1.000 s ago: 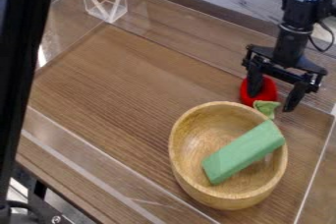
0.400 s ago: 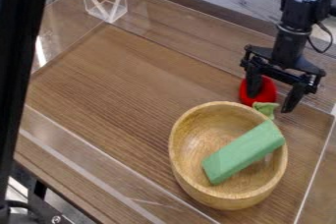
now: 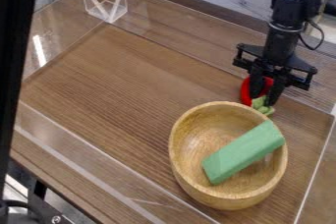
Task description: Move the red fruit to the left
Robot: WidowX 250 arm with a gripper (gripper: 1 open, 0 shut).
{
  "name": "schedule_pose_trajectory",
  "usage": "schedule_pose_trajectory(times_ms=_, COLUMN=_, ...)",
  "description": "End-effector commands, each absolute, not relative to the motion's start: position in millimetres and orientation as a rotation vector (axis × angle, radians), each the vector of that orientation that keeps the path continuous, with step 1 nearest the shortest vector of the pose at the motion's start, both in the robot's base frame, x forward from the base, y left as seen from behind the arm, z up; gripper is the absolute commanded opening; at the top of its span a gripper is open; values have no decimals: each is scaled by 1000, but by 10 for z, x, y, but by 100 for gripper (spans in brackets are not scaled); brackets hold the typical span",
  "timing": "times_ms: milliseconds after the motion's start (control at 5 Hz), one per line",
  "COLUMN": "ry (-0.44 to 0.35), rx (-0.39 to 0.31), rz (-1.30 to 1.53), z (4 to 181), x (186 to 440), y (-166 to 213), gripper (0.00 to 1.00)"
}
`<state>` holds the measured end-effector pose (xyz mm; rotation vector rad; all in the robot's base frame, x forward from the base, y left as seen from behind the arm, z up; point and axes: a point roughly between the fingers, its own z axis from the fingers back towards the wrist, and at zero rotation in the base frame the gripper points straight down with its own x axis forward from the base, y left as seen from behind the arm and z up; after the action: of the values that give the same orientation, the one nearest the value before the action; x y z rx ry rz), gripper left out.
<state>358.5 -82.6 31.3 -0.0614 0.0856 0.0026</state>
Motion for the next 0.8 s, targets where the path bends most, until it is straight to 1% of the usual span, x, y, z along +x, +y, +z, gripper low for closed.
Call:
schedule_pose_trajectory(times_ms=0, ry=-8, rx=-87, rz=5, z=664, x=3602, y=-836, gripper=0)
schedule_pose_trajectory(times_ms=200, ry=-55, rx=-102, rz=15, z=881, x=3554, y=-838, gripper=0)
schedule_pose_trajectory(times_ms=400, ry=-114, rx=-115, rz=44, z=1220, x=3569, y=-806, gripper=0)
schedule_pose_trajectory(times_ms=600, ry=-154, rx=-117, rz=87, z=1492, x=3580, y=-718, gripper=0)
